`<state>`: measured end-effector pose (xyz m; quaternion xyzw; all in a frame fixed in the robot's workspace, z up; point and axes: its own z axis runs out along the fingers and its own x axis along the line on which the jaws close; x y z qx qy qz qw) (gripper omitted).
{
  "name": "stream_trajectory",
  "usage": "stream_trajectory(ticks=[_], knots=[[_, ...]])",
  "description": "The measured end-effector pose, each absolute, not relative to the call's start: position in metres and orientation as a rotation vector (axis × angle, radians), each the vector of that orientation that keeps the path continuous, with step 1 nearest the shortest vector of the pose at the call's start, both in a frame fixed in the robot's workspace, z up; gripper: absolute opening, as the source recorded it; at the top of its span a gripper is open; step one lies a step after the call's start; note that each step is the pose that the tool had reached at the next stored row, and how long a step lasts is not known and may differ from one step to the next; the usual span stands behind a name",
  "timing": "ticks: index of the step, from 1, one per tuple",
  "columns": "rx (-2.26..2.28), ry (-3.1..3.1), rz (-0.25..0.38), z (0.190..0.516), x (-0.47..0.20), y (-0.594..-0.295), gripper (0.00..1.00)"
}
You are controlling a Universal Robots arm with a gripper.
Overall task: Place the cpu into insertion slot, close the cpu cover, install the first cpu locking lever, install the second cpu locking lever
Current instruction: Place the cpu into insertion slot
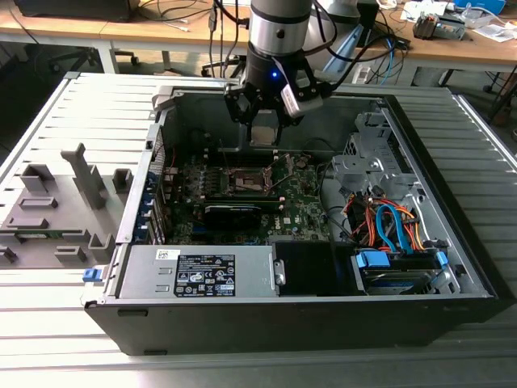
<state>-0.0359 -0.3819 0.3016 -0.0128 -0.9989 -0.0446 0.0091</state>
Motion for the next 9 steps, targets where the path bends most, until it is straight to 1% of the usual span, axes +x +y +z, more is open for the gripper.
stream_trajectory(ticks=[9], knots=[[-0.04, -3.12, -0.139, 0.2992, -0.0359, -0.383, 0.54]])
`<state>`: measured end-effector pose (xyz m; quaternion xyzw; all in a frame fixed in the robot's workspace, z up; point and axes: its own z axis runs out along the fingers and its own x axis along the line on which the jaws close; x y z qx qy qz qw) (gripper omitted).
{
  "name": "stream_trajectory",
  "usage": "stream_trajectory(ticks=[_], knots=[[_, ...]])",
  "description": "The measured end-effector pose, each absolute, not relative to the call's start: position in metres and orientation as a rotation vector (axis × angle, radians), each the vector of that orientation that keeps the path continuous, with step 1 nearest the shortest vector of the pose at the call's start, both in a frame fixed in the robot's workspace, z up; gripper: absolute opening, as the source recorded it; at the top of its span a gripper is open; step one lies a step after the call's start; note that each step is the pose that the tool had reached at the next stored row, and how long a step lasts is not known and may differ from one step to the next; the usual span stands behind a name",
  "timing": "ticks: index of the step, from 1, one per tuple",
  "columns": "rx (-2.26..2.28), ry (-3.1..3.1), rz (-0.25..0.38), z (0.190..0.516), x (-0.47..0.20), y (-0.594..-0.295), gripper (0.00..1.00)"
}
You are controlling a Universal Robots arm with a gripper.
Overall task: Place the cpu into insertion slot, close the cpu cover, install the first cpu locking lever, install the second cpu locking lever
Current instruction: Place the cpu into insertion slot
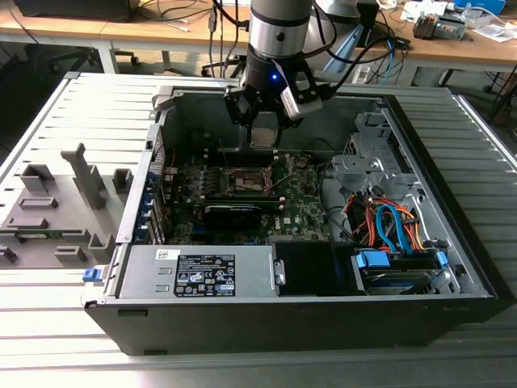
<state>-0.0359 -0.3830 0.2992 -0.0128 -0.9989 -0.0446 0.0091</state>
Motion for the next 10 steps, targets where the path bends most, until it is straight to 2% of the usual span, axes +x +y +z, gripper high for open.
stream_trajectory(ticks=[10], knots=[[-0.04, -3.12, -0.139, 0.2968, -0.0359, -0.3842, 0.54]])
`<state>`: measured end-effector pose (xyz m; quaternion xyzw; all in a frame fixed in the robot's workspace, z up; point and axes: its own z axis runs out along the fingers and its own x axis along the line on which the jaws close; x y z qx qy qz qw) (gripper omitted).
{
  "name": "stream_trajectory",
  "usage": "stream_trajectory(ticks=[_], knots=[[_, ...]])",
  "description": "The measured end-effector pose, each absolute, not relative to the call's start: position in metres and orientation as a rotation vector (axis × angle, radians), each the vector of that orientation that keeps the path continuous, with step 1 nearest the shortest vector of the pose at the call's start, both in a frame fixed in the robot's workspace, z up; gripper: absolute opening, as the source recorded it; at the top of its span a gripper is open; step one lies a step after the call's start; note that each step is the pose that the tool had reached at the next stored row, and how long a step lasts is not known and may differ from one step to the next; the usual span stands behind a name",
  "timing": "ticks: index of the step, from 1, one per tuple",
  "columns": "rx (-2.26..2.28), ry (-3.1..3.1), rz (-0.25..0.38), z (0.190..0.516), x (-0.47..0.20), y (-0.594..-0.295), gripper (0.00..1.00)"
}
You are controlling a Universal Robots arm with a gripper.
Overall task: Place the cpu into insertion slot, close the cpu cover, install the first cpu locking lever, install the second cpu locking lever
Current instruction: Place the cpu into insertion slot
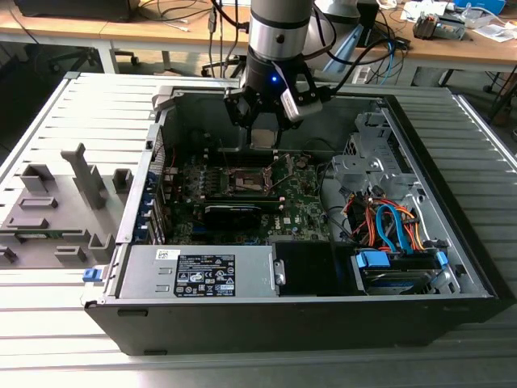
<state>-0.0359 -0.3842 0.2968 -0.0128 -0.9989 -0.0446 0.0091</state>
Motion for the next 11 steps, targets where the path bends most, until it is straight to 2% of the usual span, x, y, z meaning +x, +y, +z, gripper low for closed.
stream_trajectory(ticks=[11], knots=[[-0.04, -3.12, -0.139, 0.2935, -0.0359, -0.3859, 0.54]])
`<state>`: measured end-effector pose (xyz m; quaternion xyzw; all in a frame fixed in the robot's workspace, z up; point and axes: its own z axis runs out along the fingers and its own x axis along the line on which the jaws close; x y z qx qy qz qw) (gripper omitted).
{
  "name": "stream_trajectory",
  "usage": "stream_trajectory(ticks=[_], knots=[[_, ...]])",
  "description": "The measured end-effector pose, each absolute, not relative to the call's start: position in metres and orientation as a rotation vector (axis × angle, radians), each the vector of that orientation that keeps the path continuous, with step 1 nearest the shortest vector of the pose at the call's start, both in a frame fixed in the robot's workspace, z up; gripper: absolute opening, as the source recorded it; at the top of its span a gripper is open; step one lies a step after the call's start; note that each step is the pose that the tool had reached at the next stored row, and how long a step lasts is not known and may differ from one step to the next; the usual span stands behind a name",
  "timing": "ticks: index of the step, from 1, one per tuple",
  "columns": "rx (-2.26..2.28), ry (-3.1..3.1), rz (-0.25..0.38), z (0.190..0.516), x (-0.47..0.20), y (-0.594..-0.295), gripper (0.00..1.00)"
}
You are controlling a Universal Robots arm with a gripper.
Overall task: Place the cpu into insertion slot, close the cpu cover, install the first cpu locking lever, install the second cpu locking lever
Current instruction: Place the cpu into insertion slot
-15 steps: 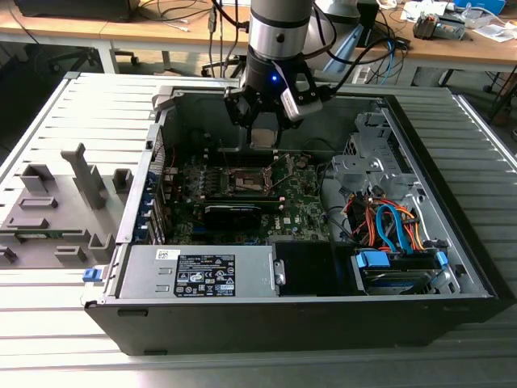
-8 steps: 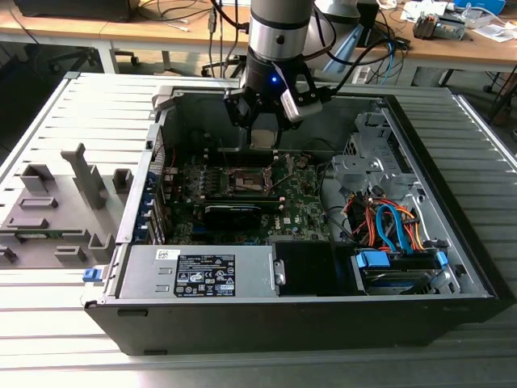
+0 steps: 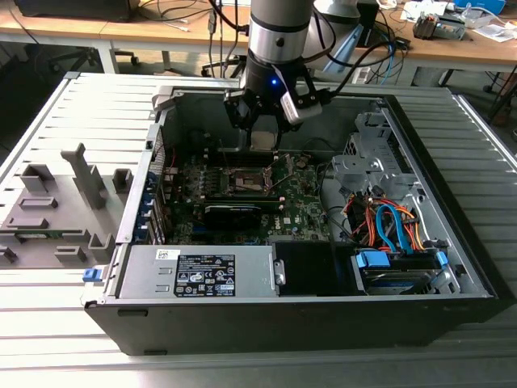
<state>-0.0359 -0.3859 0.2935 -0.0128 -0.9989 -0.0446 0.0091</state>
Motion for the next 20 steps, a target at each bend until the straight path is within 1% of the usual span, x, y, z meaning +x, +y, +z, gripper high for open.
stream_trajectory(ticks=[20], knots=[[-0.04, -3.12, -0.139, 0.2891, -0.0359, -0.388, 0.54]])
